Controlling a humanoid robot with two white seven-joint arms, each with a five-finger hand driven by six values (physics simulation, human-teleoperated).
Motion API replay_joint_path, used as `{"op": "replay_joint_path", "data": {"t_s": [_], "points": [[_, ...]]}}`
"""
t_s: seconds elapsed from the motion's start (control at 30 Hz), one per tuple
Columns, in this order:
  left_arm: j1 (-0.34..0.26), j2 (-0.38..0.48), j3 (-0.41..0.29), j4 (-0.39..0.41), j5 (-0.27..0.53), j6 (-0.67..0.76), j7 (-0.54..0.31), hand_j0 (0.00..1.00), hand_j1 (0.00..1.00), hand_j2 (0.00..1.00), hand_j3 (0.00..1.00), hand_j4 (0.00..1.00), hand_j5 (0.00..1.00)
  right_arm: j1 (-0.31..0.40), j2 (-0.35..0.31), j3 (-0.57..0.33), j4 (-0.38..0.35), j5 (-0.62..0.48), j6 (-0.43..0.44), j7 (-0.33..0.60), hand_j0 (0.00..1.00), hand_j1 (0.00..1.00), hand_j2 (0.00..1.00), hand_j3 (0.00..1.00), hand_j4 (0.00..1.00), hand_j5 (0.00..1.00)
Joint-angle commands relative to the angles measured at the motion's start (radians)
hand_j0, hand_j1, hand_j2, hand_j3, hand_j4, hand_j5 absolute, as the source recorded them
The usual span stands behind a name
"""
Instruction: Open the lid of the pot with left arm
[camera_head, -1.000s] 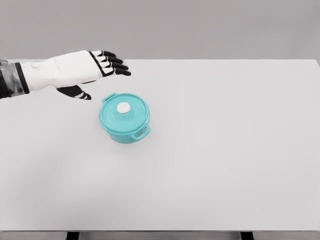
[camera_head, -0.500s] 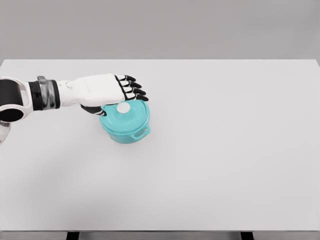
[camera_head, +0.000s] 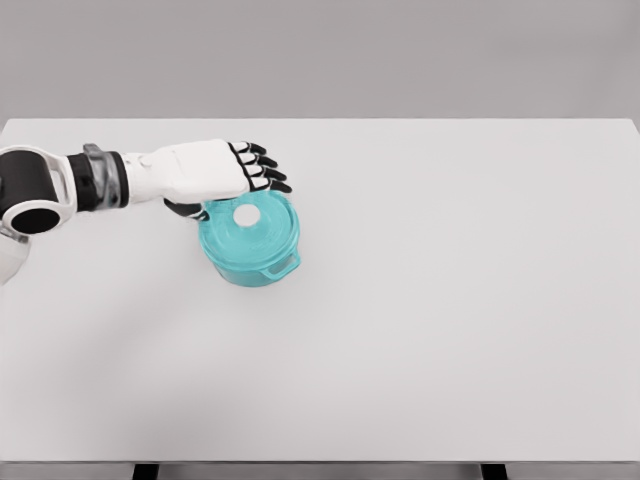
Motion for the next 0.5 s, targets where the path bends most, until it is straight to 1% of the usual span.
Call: {"op": "replay_joint_path", "data": {"t_s": [0.0, 0.07, 0.23, 0.47], "points": [[0.000, -0.013, 0.004, 0.013, 0.002, 0.002, 0.001, 1.00, 1.00, 1.00, 1.00, 1.00, 1.00, 0.000, 0.000, 0.000, -0.001, -0.001, 0.000, 0.000, 1.00, 1.00, 1.00, 1.00, 1.00, 1.00], [-0.002, -0.025, -0.001, 0.029, -0.003, 0.002, 0.001, 1.00, 1.00, 1.00, 1.00, 1.00, 1.00, 0.000, 0.000, 0.000, -0.001, -0.001, 0.000, 0.000, 1.00, 1.00, 1.00, 1.00, 1.00, 1.00], [-0.002, -0.036, -0.001, 0.030, -0.004, 0.002, 0.001, 0.99, 0.99, 0.99, 0.99, 0.99, 0.99, 0.000, 0.000, 0.000, -0.001, -0.001, 0.000, 0.000, 1.00, 1.00, 1.00, 1.00, 1.00, 1.00], [0.000, -0.024, 0.004, 0.029, -0.001, 0.002, 0.001, 0.99, 0.99, 0.99, 0.99, 0.99, 0.99, 0.000, 0.000, 0.001, -0.001, -0.001, 0.000, 0.000, 1.00, 1.00, 1.00, 1.00, 1.00, 1.00]]}}
